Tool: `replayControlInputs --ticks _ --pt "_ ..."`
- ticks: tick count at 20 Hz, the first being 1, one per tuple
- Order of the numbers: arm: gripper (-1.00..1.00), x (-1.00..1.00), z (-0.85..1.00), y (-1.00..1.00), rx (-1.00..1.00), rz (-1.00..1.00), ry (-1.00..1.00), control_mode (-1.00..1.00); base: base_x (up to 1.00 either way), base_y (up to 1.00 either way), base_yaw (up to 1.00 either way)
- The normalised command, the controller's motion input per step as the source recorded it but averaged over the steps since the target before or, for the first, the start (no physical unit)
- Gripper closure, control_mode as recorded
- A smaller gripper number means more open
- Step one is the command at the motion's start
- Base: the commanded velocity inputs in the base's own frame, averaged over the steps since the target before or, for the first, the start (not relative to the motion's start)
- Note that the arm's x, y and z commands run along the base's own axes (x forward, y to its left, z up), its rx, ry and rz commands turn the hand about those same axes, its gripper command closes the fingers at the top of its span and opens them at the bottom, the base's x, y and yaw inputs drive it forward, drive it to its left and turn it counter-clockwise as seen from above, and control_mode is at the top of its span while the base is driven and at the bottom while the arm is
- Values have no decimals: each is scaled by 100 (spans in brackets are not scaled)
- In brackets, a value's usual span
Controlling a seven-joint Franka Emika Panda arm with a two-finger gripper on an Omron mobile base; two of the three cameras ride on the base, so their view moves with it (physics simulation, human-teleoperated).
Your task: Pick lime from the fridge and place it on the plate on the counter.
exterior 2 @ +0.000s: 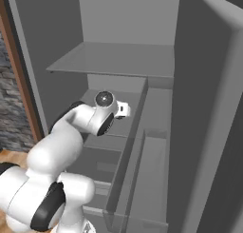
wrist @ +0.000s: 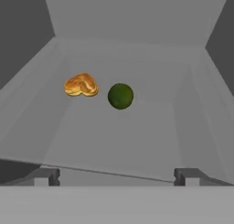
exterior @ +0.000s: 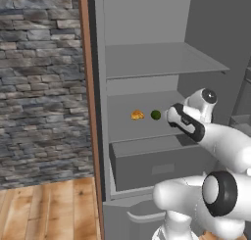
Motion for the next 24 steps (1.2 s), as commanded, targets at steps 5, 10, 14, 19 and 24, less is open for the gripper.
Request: replayControlInputs --ticks 5,10,14,19,24 --pt "-100 42 -18 8 0 0 2 -100 0 0 0" --pt "-100 35 -27 12 0 0 0 -100 0 0 0" --pt "-100 37 -22 12 0 0 0 -100 0 0 0" --pt "-100 23 -2 9 0 0 8 -100 0 0 0" --pt "-100 22 -1 1 0 0 11 -100 0 0 0"
